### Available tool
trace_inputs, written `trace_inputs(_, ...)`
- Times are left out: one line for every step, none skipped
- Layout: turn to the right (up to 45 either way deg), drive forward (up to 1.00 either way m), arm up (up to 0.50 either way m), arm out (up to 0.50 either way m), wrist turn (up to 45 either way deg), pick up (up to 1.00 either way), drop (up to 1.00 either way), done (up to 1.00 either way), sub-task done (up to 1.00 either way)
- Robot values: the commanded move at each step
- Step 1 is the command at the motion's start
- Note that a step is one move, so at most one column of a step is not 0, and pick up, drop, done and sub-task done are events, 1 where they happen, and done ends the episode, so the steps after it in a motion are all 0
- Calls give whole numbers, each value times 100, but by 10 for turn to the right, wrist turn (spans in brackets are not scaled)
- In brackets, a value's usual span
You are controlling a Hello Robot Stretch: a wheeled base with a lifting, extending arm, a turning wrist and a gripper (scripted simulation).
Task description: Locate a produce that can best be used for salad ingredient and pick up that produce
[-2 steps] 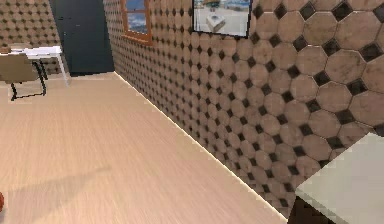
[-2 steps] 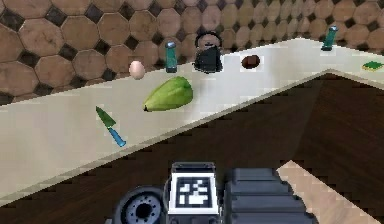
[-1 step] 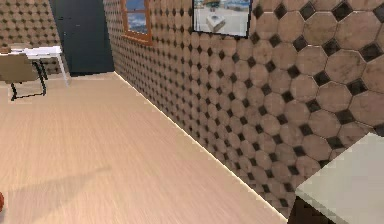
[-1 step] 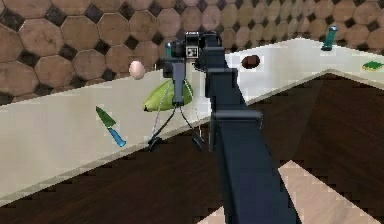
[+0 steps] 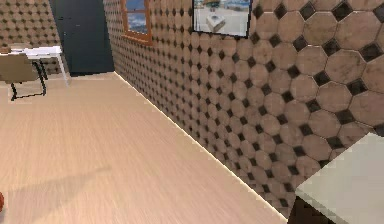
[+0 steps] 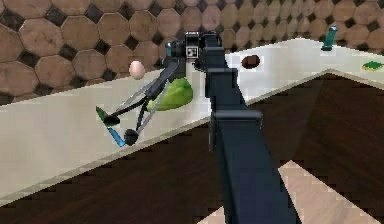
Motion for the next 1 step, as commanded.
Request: trace_inputs(0, 0, 0, 0, 450, 0, 0, 0, 0)
